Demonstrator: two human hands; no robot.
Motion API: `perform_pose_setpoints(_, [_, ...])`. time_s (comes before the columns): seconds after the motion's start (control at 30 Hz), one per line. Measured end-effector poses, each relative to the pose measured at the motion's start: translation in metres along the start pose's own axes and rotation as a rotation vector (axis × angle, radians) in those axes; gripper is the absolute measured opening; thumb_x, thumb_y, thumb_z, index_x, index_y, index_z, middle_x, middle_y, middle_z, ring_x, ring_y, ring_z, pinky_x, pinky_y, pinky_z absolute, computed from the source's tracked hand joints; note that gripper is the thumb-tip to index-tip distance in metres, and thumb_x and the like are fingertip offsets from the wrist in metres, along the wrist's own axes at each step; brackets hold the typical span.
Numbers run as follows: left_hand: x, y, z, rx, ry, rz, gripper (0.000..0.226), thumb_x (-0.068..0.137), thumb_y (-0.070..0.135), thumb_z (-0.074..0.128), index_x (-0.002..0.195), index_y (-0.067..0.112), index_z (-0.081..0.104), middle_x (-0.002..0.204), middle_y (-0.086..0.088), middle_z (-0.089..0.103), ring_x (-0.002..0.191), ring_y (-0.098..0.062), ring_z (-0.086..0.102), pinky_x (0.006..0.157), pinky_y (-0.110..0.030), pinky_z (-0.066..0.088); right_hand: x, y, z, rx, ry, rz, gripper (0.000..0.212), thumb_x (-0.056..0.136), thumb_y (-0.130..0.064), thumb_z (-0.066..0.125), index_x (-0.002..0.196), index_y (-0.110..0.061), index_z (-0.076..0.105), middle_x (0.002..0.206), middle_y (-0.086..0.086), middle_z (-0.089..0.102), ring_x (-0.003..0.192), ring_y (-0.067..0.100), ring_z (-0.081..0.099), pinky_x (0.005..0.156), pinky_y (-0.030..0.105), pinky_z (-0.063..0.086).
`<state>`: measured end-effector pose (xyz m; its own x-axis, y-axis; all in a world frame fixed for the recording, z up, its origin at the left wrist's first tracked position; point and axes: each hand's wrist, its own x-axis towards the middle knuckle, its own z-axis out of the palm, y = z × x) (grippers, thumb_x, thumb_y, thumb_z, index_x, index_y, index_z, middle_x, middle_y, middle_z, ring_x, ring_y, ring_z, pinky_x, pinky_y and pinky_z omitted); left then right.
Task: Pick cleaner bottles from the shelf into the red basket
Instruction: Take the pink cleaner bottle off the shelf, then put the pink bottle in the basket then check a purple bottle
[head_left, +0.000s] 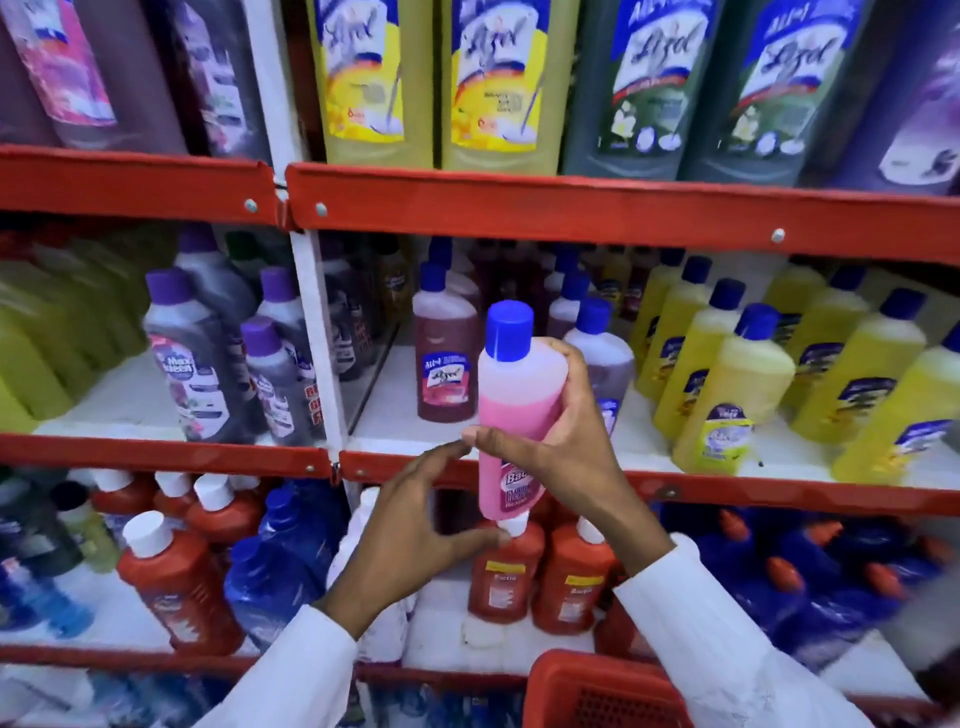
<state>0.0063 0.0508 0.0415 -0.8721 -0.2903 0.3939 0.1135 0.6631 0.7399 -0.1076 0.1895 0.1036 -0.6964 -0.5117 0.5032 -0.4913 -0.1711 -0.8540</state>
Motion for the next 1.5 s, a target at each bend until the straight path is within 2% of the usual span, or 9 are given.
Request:
perform_pose_setpoints(0.2, [-0.022, 0.032, 0.072, -0.321, 0.09, -0.016, 0.04, 0.067, 0.036, 0.084, 0.101, 0.031, 0.064, 0.088, 0.012, 0.074, 0.075, 0.0, 0.067, 0.064, -0.027, 0.056, -0.067, 0.024, -0.043, -0.096, -0.03, 0.16, 0.095, 0.062, -0.045, 0.089, 0.136, -0.028, 0.032, 0.135, -0.001, 0.053, 0.125, 0.017, 0.057, 0.106, 0.045, 0.051])
perform_pose_setpoints(0.27, [-0.034, 0.031, 0.101, -0.342, 0.028, -0.066, 0.043, 0.069, 0.034, 0.082, 0.108, 0.033, 0.064, 0.095, 0.013, 0.075, 0.079, -0.001, 0.07, 0.067, -0.028, 0.06, -0.095, 0.037, -0.066, -0.133, -0.078, 0.227, 0.088, 0.069, -0.043, 0.085, 0.137, -0.025, 0.032, 0.135, 0.0, 0.054, 0.126, 0.017, 0.057, 0.105, 0.042, 0.051])
perform_pose_setpoints(0.43, [-0.073, 0.01, 0.171, -0.286, -0.196, -0.183, 0.053, 0.07, 0.029, 0.083, 0.118, 0.03, 0.061, 0.1, 0.027, 0.073, 0.092, 0.005, 0.069, 0.076, -0.012, 0.054, -0.157, 0.066, -0.124, -0.447, -0.185, 0.326, 0.066, 0.076, -0.037, 0.083, 0.13, -0.022, 0.05, 0.117, -0.013, 0.063, 0.101, -0.014, 0.058, 0.085, 0.007, 0.044])
perform_pose_setpoints(0.6, [-0.103, -0.017, 0.236, -0.297, -0.428, -0.33, 0.046, 0.068, 0.01, 0.086, 0.109, 0.022, 0.068, 0.106, 0.006, 0.072, 0.092, 0.011, 0.066, 0.079, -0.006, 0.05, -0.209, 0.117, -0.153, -0.628, -0.242, 0.498, 0.067, 0.058, -0.03, 0.093, 0.12, -0.019, 0.068, 0.113, 0.001, 0.077, 0.101, 0.018, 0.072, 0.09, 0.037, 0.055])
perform_pose_setpoints(0.73, [-0.13, -0.047, 0.284, -0.11, -0.44, -0.47, 0.041, 0.065, -0.005, 0.08, 0.104, 0.005, 0.072, 0.105, -0.012, 0.074, 0.096, -0.005, 0.063, 0.074, 0.001, 0.039, -0.243, 0.164, -0.15, -0.606, -0.276, 0.653, 0.06, 0.052, -0.023, 0.093, 0.108, -0.016, 0.072, 0.103, 0.002, 0.079, 0.092, 0.021, 0.073, 0.085, 0.036, 0.055])
perform_pose_setpoints(0.93, [-0.155, -0.075, 0.332, -0.09, -0.401, -0.697, 0.039, 0.072, -0.017, 0.067, 0.108, -0.002, 0.068, 0.109, -0.02, 0.071, 0.099, -0.02, 0.059, 0.086, -0.024, 0.045, -0.273, 0.22, -0.145, -0.513, -0.26, 0.783, 0.05, 0.055, -0.01, 0.094, 0.101, -0.006, 0.074, 0.097, 0.01, 0.079, 0.089, 0.022, 0.073, 0.082, 0.031, 0.053])
perform_pose_setpoints(1.03, [-0.164, -0.083, 0.345, 0.034, -0.466, -0.799, 0.038, 0.082, -0.003, 0.066, 0.119, 0.004, 0.061, 0.118, -0.021, 0.066, 0.108, -0.031, 0.062, 0.09, -0.03, 0.044, -0.28, 0.239, -0.145, -0.47, -0.264, 0.832, 0.052, 0.055, -0.006, 0.093, 0.104, -0.004, 0.075, 0.102, 0.012, 0.079, 0.094, 0.024, 0.073, 0.084, 0.029, 0.053])
perform_pose_setpoints(1.37, [-0.16, -0.068, 0.332, 0.02, -0.499, -0.742, 0.04, 0.083, -0.004, 0.062, 0.122, 0.006, 0.059, 0.122, -0.02, 0.065, 0.113, -0.034, 0.061, 0.097, -0.04, 0.05, -0.274, 0.238, -0.155, -0.547, -0.428, 0.981, 0.061, 0.065, -0.009, 0.089, 0.122, -0.008, 0.07, 0.124, 0.01, 0.072, 0.114, 0.025, 0.068, 0.095, 0.023, 0.047])
perform_pose_setpoints(1.5, [-0.133, -0.034, 0.283, 0.039, -0.363, -0.486, 0.052, 0.076, -0.001, 0.051, 0.121, 0.023, 0.061, 0.121, -0.002, 0.069, 0.115, -0.017, 0.061, 0.104, -0.033, 0.046, -0.235, 0.199, -0.16, -0.586, -0.467, 0.892, 0.046, 0.069, -0.021, 0.089, 0.112, -0.011, 0.075, 0.113, 0.006, 0.077, 0.104, 0.018, 0.072, 0.092, 0.026, 0.052])
